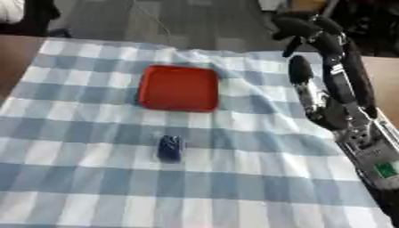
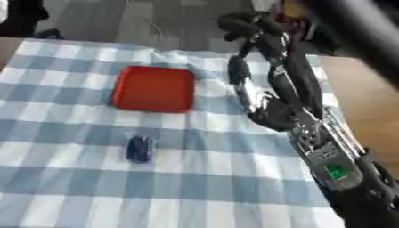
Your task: Pick up objects on the table and place them in the box.
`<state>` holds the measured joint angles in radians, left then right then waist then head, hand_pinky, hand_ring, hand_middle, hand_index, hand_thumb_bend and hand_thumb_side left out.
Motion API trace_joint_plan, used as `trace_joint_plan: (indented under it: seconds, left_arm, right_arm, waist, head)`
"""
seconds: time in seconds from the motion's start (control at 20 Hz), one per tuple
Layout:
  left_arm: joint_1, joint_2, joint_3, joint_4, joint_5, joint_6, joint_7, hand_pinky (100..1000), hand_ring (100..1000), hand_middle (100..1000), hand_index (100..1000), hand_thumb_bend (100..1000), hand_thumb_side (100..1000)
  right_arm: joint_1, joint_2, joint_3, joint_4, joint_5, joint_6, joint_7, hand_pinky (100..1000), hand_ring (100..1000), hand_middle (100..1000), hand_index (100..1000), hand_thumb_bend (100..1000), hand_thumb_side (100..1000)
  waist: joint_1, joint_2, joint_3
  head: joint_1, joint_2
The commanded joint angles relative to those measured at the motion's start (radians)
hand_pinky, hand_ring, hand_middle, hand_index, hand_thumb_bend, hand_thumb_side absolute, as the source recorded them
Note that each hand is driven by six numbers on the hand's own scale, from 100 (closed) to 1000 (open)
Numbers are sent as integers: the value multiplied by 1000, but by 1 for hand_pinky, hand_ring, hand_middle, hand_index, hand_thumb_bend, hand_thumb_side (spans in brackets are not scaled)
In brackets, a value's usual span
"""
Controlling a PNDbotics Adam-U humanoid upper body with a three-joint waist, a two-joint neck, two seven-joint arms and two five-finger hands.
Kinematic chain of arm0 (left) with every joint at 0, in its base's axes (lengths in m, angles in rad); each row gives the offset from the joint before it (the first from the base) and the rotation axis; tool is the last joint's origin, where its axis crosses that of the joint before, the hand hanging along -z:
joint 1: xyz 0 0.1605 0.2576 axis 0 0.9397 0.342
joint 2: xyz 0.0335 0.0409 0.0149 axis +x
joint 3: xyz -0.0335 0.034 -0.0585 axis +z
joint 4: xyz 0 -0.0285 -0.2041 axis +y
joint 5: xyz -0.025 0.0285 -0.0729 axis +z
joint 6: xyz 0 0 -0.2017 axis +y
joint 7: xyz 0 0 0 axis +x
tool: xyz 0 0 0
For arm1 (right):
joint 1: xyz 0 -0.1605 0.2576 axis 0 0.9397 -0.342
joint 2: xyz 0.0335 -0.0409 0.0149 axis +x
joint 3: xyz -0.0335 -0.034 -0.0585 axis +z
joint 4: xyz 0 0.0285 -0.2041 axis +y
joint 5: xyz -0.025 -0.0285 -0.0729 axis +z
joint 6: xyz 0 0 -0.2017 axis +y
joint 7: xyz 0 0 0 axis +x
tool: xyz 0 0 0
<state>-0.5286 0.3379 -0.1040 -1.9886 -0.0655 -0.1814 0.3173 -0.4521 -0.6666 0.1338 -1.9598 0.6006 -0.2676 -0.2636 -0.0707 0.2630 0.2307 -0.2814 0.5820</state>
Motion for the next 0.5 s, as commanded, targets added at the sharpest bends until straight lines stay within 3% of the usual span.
trace_joint_plan:
  seconds: [0.05,0.5]
  left_arm:
    - [-11,13,2,-11,0,-4,-2,843,861,1000,875,298,1000]
    - [-24,-2,0,-11,-4,-9,-3,841,855,1000,874,306,1000]
  right_arm:
    - [-36,-50,19,34,31,-12,-19,485,686,793,877,100,1000]
    - [-111,-63,86,269,199,-126,7,661,765,841,903,177,1000]
  waist:
    - [0,-22,5]
    - [-15,-30,33]
  head:
    - [-8,-2]
    - [-13,-10]
